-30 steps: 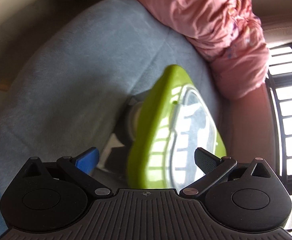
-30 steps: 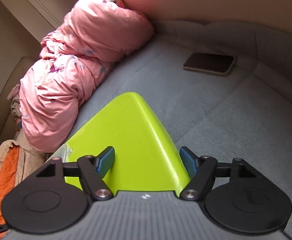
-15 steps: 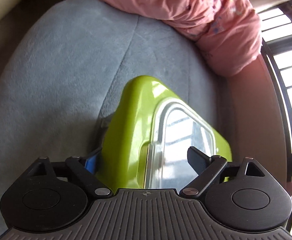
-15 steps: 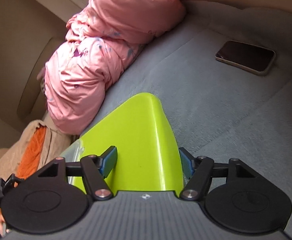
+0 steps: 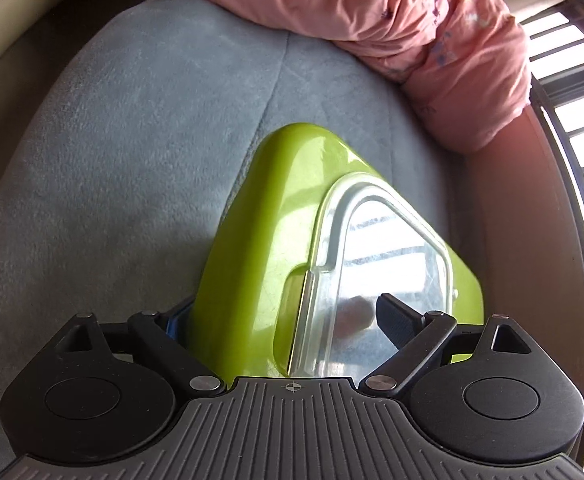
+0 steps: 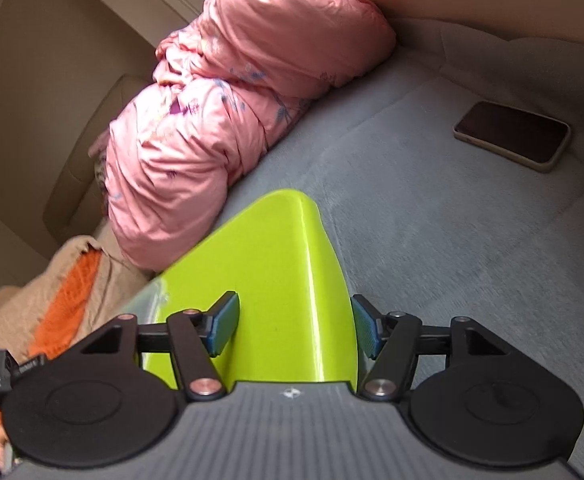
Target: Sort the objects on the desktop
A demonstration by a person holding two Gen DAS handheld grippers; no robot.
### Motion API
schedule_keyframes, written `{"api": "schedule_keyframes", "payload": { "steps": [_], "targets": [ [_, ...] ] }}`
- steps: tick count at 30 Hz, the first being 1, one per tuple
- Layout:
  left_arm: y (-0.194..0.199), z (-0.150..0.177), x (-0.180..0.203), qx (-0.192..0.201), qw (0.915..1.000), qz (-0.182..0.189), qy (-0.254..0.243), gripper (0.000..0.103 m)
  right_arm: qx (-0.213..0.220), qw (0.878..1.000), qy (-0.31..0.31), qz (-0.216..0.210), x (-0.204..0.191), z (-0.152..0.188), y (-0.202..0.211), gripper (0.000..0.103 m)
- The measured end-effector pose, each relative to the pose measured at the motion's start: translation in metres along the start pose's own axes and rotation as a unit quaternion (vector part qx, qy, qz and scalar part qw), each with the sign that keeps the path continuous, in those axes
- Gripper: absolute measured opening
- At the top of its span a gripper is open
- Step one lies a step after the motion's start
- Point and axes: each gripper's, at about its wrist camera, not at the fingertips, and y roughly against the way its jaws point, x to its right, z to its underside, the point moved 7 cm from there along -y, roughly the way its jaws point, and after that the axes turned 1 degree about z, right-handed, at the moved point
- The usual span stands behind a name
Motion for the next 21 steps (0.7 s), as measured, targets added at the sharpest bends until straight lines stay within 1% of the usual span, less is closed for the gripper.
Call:
{"api": "schedule_keyframes", "payload": {
  "steps": [5,7,9,12,15,18,19,21],
  "targets": [
    [0.009,-0.007,-0.001,0.010,0.9998,0.006,0.015,0.095,0.007,1.000,-0.007,0.009,0.005,0.000,0.008,0.064],
    [0.015,-0.010,-0.005,0.017,0.9995,0.004,0.024,0.096,0.012,1.000,-0.010,0.009,0.005,-0.003,0.010,0.069],
    [0.020,-0.010,-0.015,0.021,0.9990,-0.005,0.040,0.098,0.018,1.000,-0.005,0.016,0.003,-0.005,0.011,0.070],
    [0.028,-0.009,-0.030,0.026,0.9973,-0.021,0.066,0.099,0.031,0.999,-0.006,0.038,0.003,-0.007,0.016,0.070],
    [0.050,-0.002,-0.036,0.036,0.9956,-0.028,0.082,0.099,0.046,0.997,-0.023,0.065,0.004,-0.011,0.031,0.072],
    [0.090,0.010,-0.005,0.046,0.9984,-0.017,0.029,0.099,0.048,0.994,-0.006,0.098,-0.010,-0.015,0.060,0.084],
    [0.108,0.017,0.012,0.052,0.9985,-0.015,0.005,0.100,0.048,0.994,0.006,0.101,-0.022,-0.016,0.074,0.091],
    [0.146,0.037,0.047,0.064,0.9969,-0.020,-0.040,0.103,0.050,0.994,0.042,0.087,-0.055,-0.014,0.105,0.096]
  ]
}}
